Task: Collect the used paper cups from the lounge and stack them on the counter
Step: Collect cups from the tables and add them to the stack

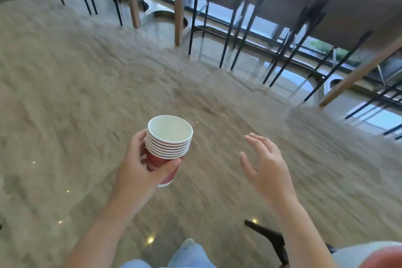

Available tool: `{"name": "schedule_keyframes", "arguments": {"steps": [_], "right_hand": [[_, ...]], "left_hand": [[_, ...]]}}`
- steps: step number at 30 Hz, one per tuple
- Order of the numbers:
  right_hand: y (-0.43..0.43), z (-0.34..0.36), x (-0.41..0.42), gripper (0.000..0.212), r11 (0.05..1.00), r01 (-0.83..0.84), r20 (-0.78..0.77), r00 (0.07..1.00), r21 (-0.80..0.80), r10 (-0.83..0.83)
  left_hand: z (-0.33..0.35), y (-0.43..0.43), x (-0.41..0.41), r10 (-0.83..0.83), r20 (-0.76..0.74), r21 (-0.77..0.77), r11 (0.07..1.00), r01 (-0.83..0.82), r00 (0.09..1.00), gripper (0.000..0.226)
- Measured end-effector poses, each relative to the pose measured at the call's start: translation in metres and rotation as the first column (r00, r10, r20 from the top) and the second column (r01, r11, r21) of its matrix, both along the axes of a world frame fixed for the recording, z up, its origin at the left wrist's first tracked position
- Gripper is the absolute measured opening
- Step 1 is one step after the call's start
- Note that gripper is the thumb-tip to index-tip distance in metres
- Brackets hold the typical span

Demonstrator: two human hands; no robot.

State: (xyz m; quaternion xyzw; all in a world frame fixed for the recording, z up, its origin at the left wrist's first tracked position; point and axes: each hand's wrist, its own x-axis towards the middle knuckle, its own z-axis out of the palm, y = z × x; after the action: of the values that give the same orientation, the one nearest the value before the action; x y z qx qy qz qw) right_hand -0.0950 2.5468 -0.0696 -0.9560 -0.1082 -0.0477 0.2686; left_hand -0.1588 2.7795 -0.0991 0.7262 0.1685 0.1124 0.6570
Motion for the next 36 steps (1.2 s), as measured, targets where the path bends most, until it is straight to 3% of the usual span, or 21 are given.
{"name": "schedule_keyframes", "arguments": {"steps": [6,10,24,36], "right_hand": [[0.090,-0.004,0.063,0.038,0.966,-0.259,-0.034,0.965,0.016,0.259],[0.148,-0.006,0.080,0.039,0.920,-0.391,-0.046,0.919,0.005,0.391],[0.448,0.020,0.153,0.038,0.794,-0.607,0.033,0.793,-0.030,0.608],[0.637,0.004,0.188,0.038,0.604,-0.796,0.001,0.605,-0.046,0.796]], "left_hand": [[-0.012,0.060,-0.011,0.325,-0.037,-0.021,0.945,-0.326,0.945,0.067],[-0.017,0.101,-0.012,0.438,-0.060,-0.024,0.898,-0.440,0.897,0.066],[-0.007,0.370,0.046,0.618,0.009,-0.047,0.785,-0.617,0.786,0.062],[-0.022,0.502,0.049,0.821,-0.031,-0.142,0.561,-0.816,0.570,0.079]]}}
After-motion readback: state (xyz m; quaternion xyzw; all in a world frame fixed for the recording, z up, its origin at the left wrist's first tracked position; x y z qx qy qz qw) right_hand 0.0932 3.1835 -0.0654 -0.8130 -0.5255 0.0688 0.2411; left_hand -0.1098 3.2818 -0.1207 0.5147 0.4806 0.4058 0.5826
